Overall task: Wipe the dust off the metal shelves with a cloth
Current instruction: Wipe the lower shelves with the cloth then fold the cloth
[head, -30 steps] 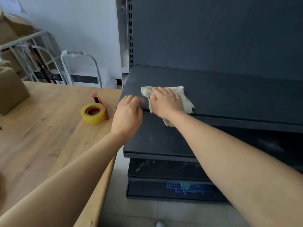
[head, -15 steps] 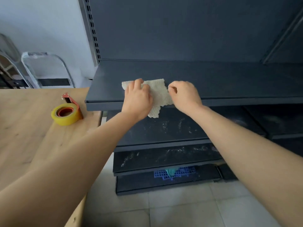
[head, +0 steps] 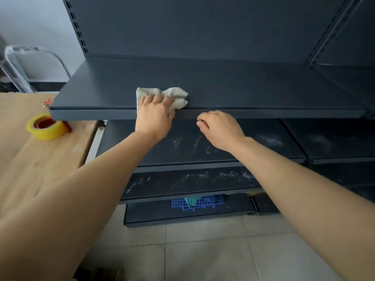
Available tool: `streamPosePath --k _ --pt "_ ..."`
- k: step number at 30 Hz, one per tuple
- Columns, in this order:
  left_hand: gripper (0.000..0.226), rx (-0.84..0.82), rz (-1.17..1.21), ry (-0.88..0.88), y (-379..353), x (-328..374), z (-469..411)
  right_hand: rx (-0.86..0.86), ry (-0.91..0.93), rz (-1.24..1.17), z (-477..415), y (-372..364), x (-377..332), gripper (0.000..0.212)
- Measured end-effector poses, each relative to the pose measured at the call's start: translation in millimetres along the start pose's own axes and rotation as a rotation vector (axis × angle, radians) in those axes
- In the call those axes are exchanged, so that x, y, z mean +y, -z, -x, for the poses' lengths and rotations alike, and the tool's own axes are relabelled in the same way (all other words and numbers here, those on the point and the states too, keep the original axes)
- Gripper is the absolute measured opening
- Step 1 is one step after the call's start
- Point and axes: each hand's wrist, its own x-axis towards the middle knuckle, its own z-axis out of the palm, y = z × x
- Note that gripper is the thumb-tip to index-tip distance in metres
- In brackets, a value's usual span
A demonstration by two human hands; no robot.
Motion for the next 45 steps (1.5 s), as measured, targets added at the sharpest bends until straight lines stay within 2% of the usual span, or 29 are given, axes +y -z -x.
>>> streamPosePath --k 2,5,8,11,15,19,25,27,30,31,33,38,45 --pt "0.033 0.086 0.053 -0.036 3 9 9 -0.024 0.041 -0.011 6 -7 7 0.031" --pt "0.036 0.170 -0.011 -0.093 2 16 34 -0.068 0.100 -0.031 11 -21 13 0.031" --pt "0.034 0.105 -0.065 -0.100 -14 10 69 -0.121 0.130 -0.054 13 -40 12 0.031" --pt "0.039 -0.023 -0.020 0.043 -36 -7 103 -0.173 0.155 -0.087 11 -63 3 0.031" --pt "0.044 -0.103 0.052 0.291 -62 -41 129 -0.252 0.211 -0.093 3 -98 -18 0.032" --pt "0.044 -0.074 0.058 0.440 -87 -77 129 -0.254 0.222 -0.085 -12 -138 -34 0.033" --pt "0.042 0.012 -0.088 0.526 -129 -143 121 -0.255 0.204 -0.079 -41 -204 -51 0.042" --pt "0.043 -0.086 -0.082 0.582 -145 -159 115 -0.262 0.185 -0.090 -49 -222 -55 0.045" --pt "0.052 -0.433 -0.013 0.644 -172 -168 105 -0.280 0.162 -0.107 -58 -241 -59 0.045" --pt "0.054 -0.511 0.015 0.644 -179 -166 100 -0.285 0.151 -0.109 -60 -245 -58 0.044" --pt "0.053 -0.555 0.057 0.591 -188 -155 91 -0.295 0.126 -0.110 -62 -250 -55 0.045" --pt "0.047 -0.578 0.028 0.389 -202 -113 84 -0.302 0.046 -0.070 -56 -249 -41 0.048" --pt "0.048 -0.552 0.028 0.317 -198 -123 94 -0.343 -0.005 -0.055 -51 -245 -37 0.054"
